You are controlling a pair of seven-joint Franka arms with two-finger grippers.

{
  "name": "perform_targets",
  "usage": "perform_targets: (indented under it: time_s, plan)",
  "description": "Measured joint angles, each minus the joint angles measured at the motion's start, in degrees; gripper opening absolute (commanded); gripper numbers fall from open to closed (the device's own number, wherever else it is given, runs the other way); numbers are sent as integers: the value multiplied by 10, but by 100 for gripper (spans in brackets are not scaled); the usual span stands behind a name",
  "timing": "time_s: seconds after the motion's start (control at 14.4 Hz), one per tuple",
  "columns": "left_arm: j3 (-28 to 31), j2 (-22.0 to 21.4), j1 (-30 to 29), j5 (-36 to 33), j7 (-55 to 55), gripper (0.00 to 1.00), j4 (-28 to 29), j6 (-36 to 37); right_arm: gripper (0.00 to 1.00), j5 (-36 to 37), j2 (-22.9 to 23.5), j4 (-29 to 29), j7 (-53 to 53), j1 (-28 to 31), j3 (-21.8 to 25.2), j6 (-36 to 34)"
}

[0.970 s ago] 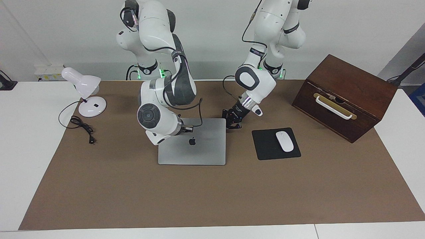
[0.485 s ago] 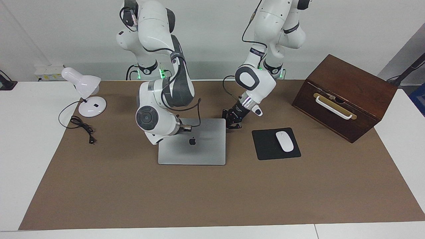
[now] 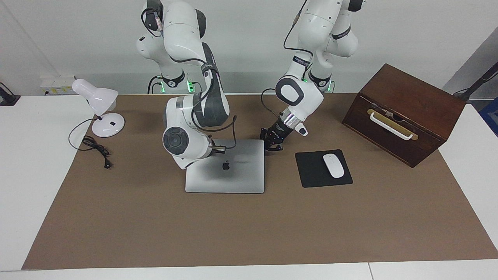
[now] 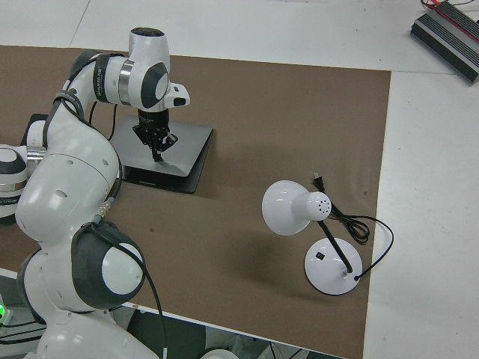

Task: Close laptop with both arms
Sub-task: 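Press the lowered screen flat onto the keyboard with the right gripper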

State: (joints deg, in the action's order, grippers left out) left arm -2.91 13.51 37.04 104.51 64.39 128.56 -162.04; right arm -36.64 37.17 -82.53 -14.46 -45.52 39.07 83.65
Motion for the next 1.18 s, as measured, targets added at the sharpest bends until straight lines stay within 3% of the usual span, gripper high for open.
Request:
perform_targets:
  time_s: [1.18]
  plan:
    - [0, 0, 0, 0, 0, 0, 0, 0, 0, 6, -8, -35, 0, -8, 0, -4]
